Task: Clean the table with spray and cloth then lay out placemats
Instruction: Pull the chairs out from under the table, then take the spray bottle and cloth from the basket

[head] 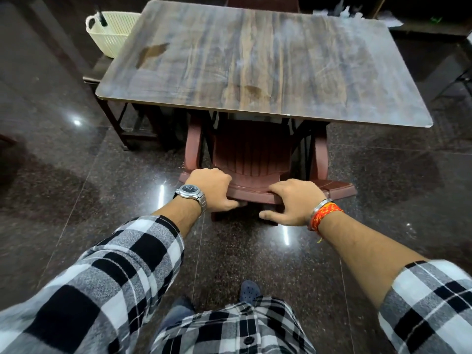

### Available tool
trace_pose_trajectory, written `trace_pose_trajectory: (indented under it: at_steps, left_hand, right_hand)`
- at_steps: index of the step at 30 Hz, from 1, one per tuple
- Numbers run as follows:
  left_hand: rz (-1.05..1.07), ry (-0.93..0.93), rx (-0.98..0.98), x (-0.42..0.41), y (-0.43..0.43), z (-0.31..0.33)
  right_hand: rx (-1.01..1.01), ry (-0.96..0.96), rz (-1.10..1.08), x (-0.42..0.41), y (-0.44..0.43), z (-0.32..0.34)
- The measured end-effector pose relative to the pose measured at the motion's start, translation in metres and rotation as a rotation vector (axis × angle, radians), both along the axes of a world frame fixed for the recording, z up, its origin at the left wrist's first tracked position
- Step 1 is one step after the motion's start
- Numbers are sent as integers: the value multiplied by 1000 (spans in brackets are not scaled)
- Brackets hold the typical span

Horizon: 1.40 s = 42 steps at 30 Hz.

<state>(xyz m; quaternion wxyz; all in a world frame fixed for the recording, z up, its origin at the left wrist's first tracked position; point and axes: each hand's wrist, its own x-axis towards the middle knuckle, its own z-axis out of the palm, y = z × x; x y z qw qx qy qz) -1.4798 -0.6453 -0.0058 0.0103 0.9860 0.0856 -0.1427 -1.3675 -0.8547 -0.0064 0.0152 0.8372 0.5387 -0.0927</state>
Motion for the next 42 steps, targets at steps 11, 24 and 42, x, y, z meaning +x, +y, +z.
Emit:
trace_pose_trajectory:
  at_steps: [11, 24, 42]
  left_hand:
    - [214, -245, -121, 11, 142, -4]
    - [373, -337, -8, -19, 477, 17]
    - [472, -262, -95, 139, 829, 1]
  right_hand:
    - [338, 28, -158, 15, 190, 3]
    - [409, 17, -290, -7, 542, 16]
    - [340, 85, -288, 142, 903, -19]
